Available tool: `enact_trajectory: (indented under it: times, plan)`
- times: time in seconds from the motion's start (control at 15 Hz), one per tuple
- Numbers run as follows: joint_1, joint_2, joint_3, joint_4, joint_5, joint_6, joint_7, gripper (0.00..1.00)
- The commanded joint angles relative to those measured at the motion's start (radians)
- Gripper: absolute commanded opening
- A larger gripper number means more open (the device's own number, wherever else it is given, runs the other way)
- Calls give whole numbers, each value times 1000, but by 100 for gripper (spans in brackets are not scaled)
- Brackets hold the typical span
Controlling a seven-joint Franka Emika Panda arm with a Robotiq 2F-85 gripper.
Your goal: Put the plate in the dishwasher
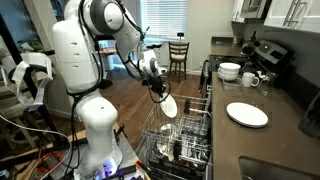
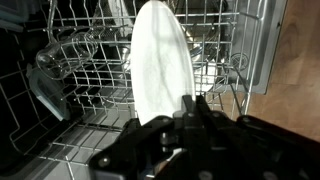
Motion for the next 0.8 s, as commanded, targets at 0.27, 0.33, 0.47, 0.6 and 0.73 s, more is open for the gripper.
enact_trajectory:
  times: [0.27, 0.33, 0.47, 0.6, 0.73]
  plan:
    - [-15, -10, -18, 7, 178, 0, -159, 1]
    - [-16, -15, -21, 8, 200, -6, -180, 1]
    - [-16, -32, -20, 6, 278, -14, -258, 1]
    - [-17, -42, -18, 2, 377, -14, -351, 1]
    - [-13, -42, -15, 3, 487, -19, -449, 1]
